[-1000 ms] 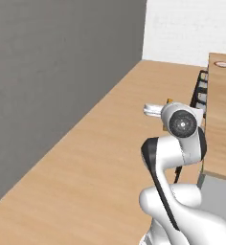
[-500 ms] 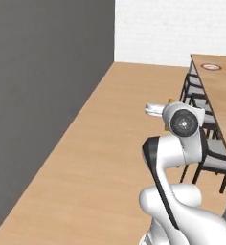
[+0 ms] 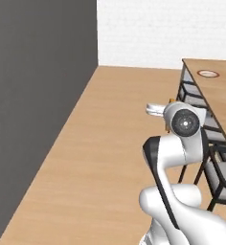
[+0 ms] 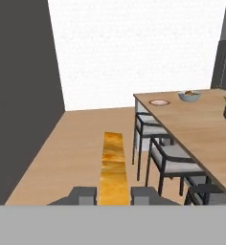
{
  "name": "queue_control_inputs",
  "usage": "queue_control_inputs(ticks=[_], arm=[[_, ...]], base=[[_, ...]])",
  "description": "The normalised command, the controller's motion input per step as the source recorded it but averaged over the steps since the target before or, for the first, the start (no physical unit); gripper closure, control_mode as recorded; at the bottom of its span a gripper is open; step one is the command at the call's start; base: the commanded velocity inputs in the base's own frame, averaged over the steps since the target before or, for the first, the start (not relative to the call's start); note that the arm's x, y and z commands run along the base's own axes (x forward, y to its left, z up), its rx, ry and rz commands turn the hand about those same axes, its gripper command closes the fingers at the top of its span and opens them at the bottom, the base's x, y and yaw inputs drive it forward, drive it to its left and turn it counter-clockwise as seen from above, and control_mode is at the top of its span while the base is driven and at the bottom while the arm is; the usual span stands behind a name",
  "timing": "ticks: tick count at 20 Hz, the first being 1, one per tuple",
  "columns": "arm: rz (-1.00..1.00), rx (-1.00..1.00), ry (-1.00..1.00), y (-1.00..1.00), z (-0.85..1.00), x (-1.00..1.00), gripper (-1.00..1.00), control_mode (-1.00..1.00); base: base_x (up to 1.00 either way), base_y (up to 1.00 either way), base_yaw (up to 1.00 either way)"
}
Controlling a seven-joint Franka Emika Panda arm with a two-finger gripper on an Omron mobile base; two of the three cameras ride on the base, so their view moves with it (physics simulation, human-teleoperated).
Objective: Start the toaster. Once the lever pops up, take the bread to the plate on the dining counter.
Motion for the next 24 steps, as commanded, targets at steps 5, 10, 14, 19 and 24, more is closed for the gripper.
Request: queue_control_inputs(ticks=[5, 10, 14, 19, 24], arm=[[0.0, 0.0, 0.0, 0.0, 0.0, 0.0, 1.0, 1.0], [0.0, 0.0, 0.0, 0.0, 0.0, 0.0, 1.0, 1.0], [0.0, 0.0, 0.0, 0.0, 0.0, 0.0, 1.0, 1.0], [0.0, 0.0, 0.0, 0.0, 0.0, 0.0, 1.0, 1.0], [0.0, 0.0, 0.0, 0.0, 0.0, 0.0, 1.0, 1.0]], base=[[1.0, 0.0, -0.22], [1.0, 0.0, -0.26], [1.0, 0.16, -0.43], [1.0, 0.61, -0.51], [1.0, 0.98, -0.55]])
